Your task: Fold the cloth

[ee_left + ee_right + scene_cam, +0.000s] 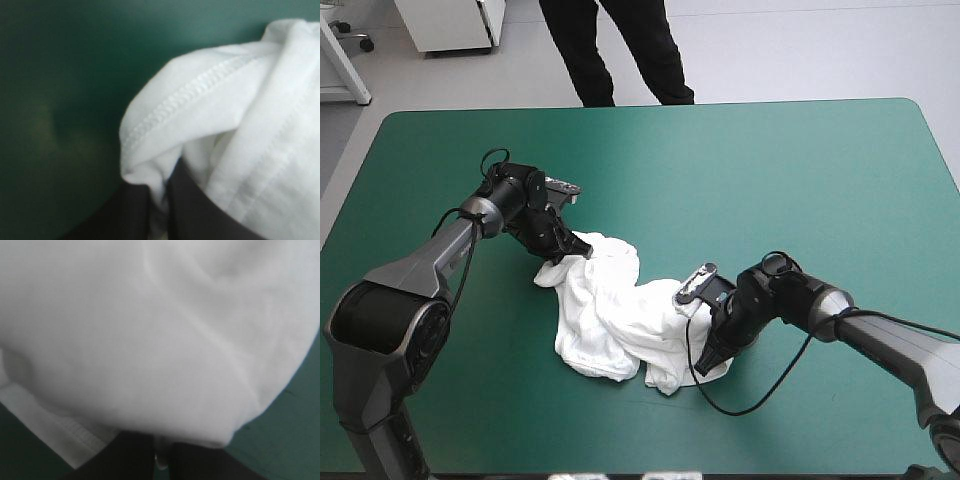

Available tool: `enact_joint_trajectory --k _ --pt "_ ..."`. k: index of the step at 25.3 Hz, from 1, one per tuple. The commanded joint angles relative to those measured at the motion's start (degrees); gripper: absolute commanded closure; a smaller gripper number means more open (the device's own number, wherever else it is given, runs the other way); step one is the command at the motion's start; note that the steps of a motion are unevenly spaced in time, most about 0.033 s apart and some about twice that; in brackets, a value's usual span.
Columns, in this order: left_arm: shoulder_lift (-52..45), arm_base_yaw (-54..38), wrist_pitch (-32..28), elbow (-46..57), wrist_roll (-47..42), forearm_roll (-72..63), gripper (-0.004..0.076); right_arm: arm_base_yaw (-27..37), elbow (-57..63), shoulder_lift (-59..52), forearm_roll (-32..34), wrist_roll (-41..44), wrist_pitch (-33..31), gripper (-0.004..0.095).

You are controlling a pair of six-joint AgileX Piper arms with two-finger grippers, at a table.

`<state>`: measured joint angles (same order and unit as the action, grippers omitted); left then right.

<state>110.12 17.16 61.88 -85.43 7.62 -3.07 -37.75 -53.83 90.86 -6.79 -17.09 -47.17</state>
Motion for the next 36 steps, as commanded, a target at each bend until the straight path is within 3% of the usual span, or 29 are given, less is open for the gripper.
enact_joint_trajectory --k 1,3,5,12,17,23,28,36 --pt "-8.86 0.26 3.54 -3.97 -0.74 3.07 0.0733 0.80 -5.05 0.12 12.24 8.73 -8.06 0.0925" --pt "-13.95 -0.04 4.13 -5.97 -0.74 2.74 0.0733 3.22 -13.55 -3.57 22.01 12.46 -12.58 0.0925" --pt "-19.90 -0.14 4.03 -7.82 -0.74 3.07 0.0733 6.23 -22.86 -6.34 25.05 13.69 -16.08 0.0925" --pt "-33.55 -0.14 1.98 -22.10 -0.49 2.49 0.0733 9.34 -55.33 -9.28 25.93 13.69 -20.84 0.0925" --pt "-36.87 -0.14 0.72 -31.01 -0.49 2.37 0.0733 9.34 -67.51 -10.35 26.40 13.69 -19.77 0.0925" --pt "-40.25 -0.14 -1.90 -39.36 2.22 -0.14 0.0733 9.34 -72.05 -15.25 27.10 13.58 -17.41 0.0925" --pt "-43.23 -0.14 -2.06 -42.04 3.57 -3.39 0.0733 9.34 -71.80 -20.53 22.86 13.45 -18.52 0.0925" --pt "-46.38 -0.14 4.10 -40.61 4.22 -3.13 0.0733 9.34 -65.57 -28.71 15.00 13.58 -22.96 0.0925"
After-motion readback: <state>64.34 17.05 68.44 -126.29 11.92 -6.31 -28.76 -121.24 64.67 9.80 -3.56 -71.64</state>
